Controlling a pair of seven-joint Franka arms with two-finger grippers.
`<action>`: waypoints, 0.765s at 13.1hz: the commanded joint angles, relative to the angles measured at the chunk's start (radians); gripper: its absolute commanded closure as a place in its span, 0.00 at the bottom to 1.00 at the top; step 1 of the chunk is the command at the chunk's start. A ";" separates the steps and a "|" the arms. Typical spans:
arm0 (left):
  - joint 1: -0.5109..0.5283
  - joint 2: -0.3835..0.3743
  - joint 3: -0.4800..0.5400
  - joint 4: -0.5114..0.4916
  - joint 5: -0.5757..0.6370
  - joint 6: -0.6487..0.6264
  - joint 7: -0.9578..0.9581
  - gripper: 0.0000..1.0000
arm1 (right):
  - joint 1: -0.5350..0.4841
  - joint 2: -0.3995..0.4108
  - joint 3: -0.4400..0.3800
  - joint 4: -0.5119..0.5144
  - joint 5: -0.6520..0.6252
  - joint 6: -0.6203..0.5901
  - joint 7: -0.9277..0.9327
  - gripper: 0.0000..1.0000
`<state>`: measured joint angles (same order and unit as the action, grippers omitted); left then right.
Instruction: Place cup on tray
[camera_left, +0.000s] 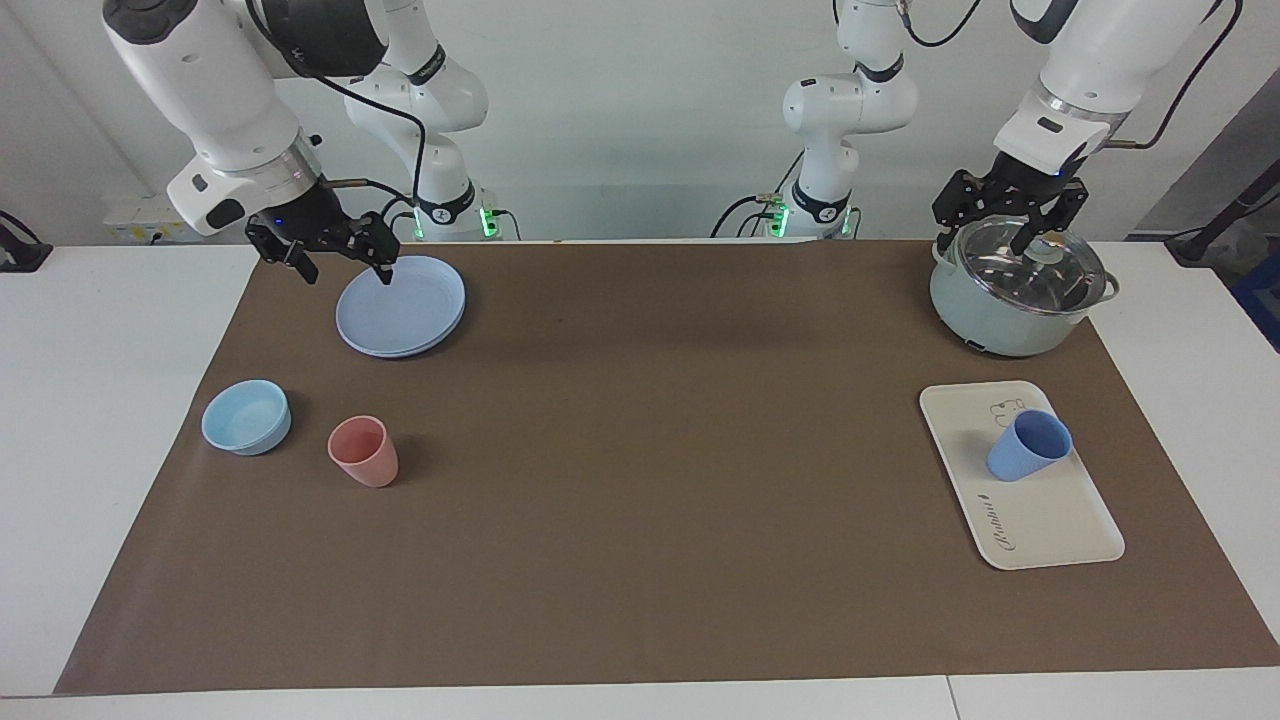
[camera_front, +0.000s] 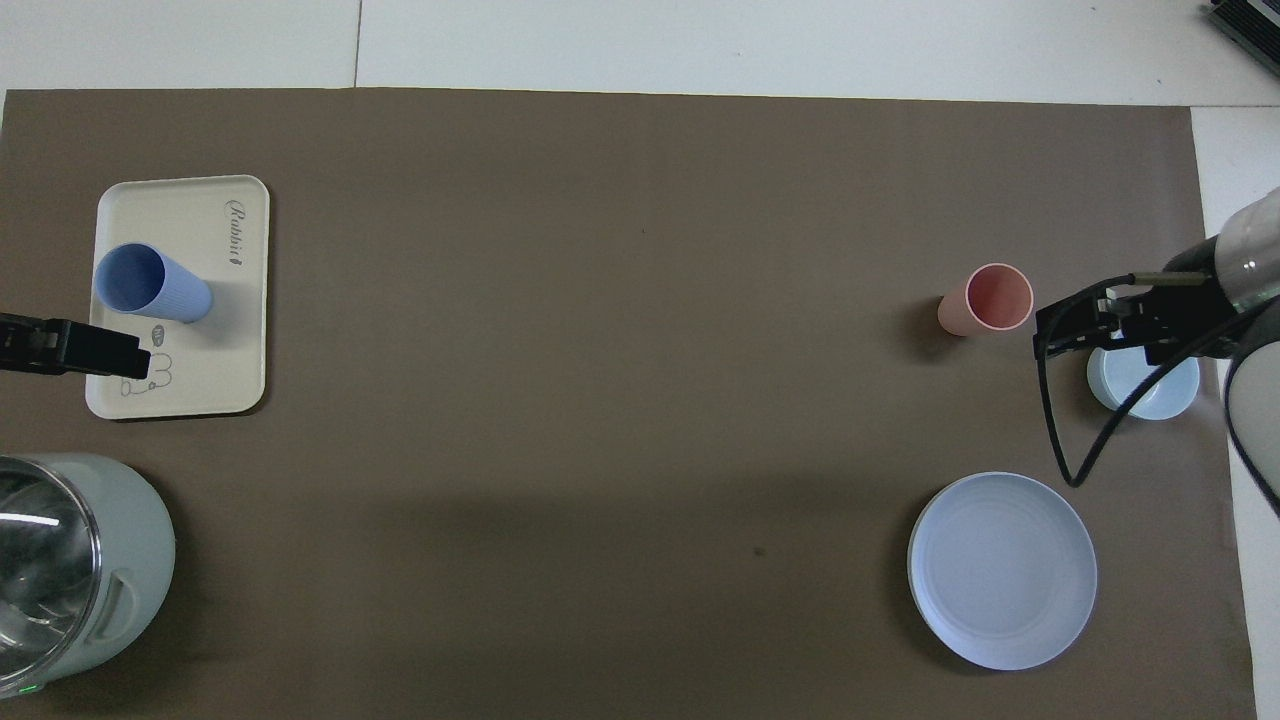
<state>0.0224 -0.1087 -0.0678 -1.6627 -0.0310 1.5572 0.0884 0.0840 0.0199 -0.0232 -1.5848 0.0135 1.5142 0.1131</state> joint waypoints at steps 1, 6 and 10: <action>0.008 -0.028 -0.006 -0.032 -0.001 0.018 0.010 0.00 | 0.005 -0.003 0.003 0.003 -0.026 0.008 -0.020 0.00; 0.008 -0.028 -0.006 -0.032 0.000 0.018 0.010 0.00 | -0.001 -0.001 0.002 0.005 -0.009 0.009 -0.018 0.00; 0.008 -0.028 -0.004 -0.032 -0.001 0.018 0.010 0.00 | 0.000 -0.001 0.002 0.005 -0.009 0.008 -0.018 0.00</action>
<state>0.0224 -0.1087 -0.0690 -1.6628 -0.0310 1.5572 0.0884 0.0887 0.0199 -0.0233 -1.5847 0.0117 1.5148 0.1131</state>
